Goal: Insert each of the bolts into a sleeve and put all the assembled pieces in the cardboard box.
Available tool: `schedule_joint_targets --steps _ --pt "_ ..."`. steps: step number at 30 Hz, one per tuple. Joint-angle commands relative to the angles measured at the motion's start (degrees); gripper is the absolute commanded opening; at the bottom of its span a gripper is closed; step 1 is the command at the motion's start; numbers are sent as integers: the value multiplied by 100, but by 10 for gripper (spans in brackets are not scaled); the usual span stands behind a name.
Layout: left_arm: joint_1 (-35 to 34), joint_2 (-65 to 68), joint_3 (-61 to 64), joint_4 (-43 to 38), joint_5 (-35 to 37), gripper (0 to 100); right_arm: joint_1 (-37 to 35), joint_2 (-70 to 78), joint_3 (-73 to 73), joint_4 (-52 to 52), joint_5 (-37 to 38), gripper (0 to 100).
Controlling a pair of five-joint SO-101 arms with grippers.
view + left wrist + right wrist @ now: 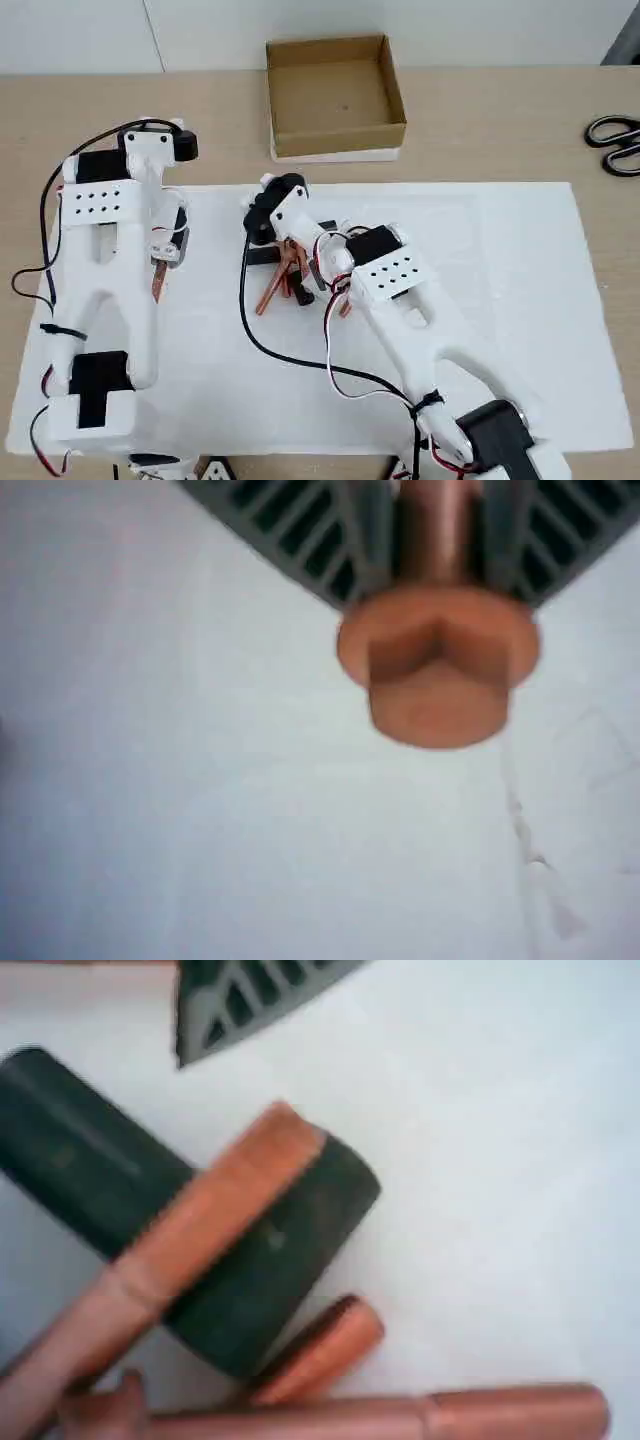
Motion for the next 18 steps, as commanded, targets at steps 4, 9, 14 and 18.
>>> schedule_joint_targets --steps 4,9,14,18 --pt "-9 -308 -22 79 -35 6 31 514 -501 31 554 154" --pt "-18 -299 -22 79 9 6 31 1305 -1064 40 554 154" --pt "-26 -273 -22 79 114 6 31 1815 -1451 40 563 154" --pt "-26 -273 -22 79 114 6 31 2053 -1512 40 782 154"
